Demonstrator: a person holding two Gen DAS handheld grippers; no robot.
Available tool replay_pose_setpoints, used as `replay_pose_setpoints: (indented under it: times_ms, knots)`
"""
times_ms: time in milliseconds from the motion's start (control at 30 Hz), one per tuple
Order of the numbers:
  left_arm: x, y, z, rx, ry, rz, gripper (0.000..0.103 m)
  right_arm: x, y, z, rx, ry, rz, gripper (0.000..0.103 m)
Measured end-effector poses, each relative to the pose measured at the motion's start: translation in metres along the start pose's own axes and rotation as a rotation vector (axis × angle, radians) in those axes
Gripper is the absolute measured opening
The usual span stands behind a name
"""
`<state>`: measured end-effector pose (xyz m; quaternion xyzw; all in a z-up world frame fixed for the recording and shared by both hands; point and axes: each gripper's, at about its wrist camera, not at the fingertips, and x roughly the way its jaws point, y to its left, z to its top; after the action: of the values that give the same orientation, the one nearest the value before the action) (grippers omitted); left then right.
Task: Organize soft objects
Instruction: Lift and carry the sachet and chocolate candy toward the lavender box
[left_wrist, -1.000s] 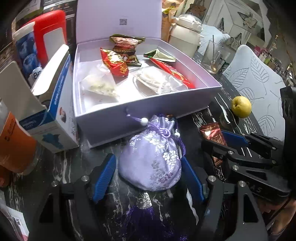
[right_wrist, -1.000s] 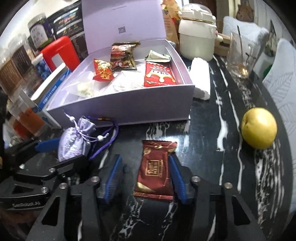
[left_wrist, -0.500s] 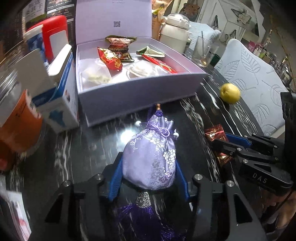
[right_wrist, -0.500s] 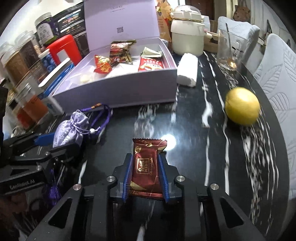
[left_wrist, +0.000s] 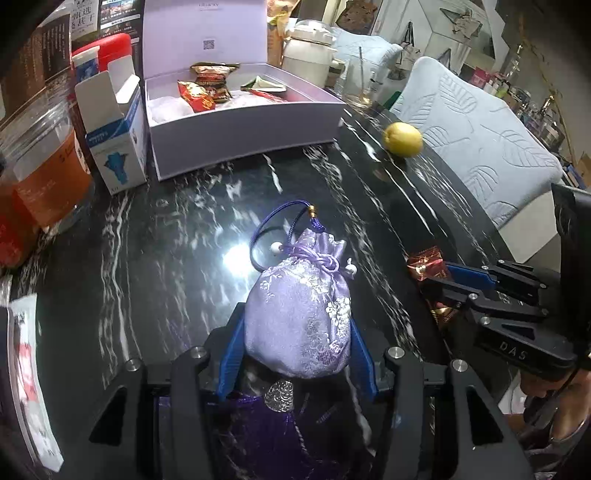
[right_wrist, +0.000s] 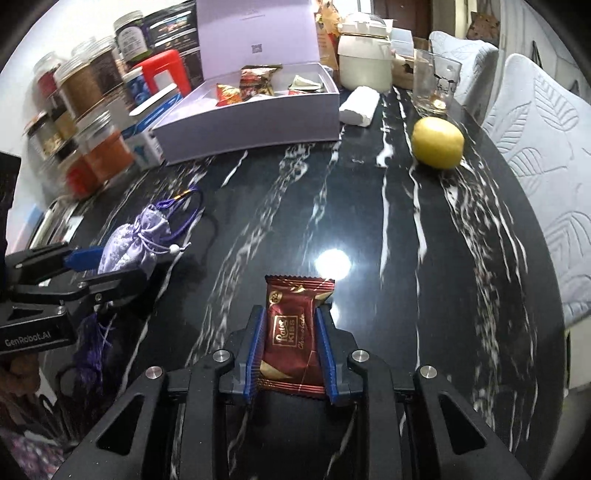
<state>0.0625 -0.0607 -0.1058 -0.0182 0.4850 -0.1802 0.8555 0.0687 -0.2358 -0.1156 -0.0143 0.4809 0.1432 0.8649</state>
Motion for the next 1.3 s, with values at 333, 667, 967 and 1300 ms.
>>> replay_pose_setpoints:
  times_ms: [333, 667, 967, 1300]
  knots:
    - [-0.014, 0.004, -0.005, -0.037, -0.03, 0.014, 0.051, -0.004, 0.001, -0.013, 0.056, -0.046, -0.113, 0.067]
    - [-0.011, 0.004, -0.013, -0.069, -0.013, 0.01, 0.051, 0.0, 0.019, -0.016, -0.004, -0.072, -0.137, 0.053]
    - [-0.012, 0.004, -0.019, -0.077, -0.018, 0.024, 0.051, -0.002, 0.023, -0.017, -0.014, -0.088, -0.138, 0.028]
    - [-0.024, 0.001, -0.026, -0.074, -0.043, 0.028, 0.051, -0.011, 0.019, -0.026, 0.034, -0.091, -0.096, 0.028]
